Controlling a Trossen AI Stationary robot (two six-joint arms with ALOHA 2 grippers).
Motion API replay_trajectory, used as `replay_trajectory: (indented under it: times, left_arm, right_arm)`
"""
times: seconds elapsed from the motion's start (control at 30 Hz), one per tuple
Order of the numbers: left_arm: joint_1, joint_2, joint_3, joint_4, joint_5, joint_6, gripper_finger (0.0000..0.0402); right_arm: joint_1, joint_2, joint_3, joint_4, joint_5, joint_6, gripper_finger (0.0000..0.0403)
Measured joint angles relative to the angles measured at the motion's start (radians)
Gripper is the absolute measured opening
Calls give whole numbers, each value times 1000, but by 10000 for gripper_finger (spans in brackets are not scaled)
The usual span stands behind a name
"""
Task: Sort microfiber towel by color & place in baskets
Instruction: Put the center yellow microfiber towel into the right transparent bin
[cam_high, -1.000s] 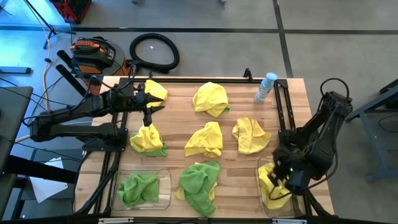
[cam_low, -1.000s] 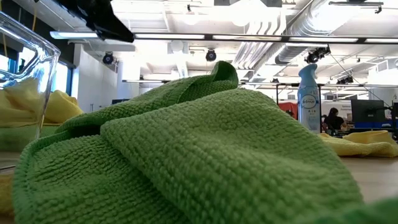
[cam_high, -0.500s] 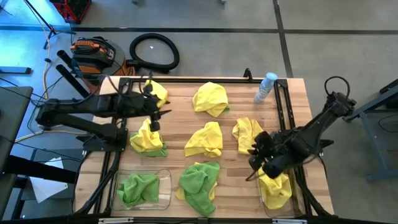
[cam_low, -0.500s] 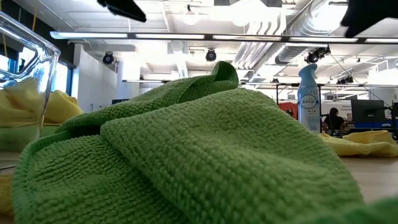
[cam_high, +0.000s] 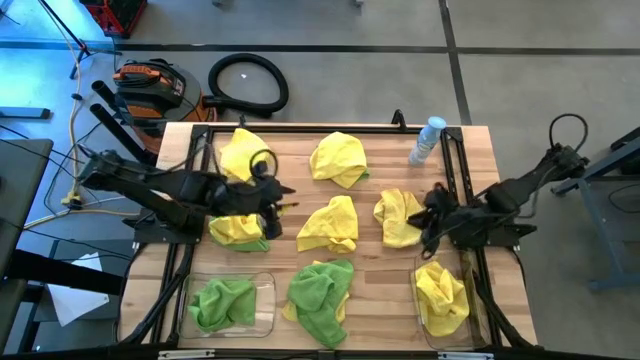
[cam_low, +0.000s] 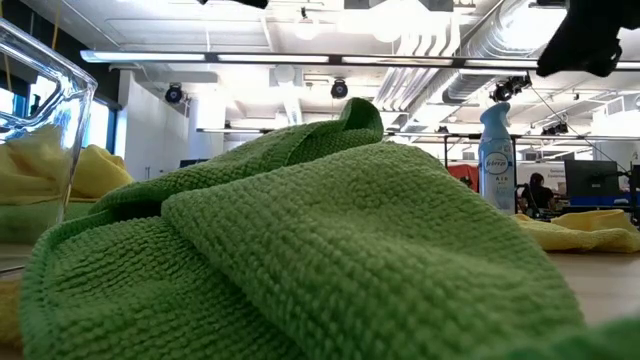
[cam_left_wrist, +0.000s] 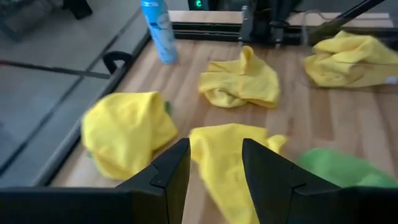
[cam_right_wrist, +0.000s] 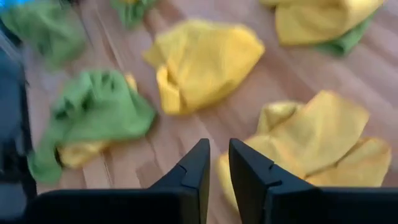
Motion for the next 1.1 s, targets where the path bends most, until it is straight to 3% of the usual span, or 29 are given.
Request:
replay_trajectory:
  times: [0.17, 0.37, 0.53, 0.77, 1.1]
  left_arm:
    - [-25, 155, 84, -17, -5, -77, 133]
    - [-12, 348, 200, -24, 3, -84, 133]
    - [38, 475, 254, -92, 108, -157, 133]
    - [126, 618, 261, -129, 361, -232, 133]
    - [190, 767, 261, -132, 389, -265, 131]
  right_arm:
    - [0, -145, -65, 17, -7, -19, 55]
    - [0, -186, -83, 18, -11, -49, 73]
    - [0, -169, -83, 19, -12, -52, 89]
    - [0, -155, -83, 19, -11, -43, 94]
    - [0, -156, -83, 20, -11, -34, 94]
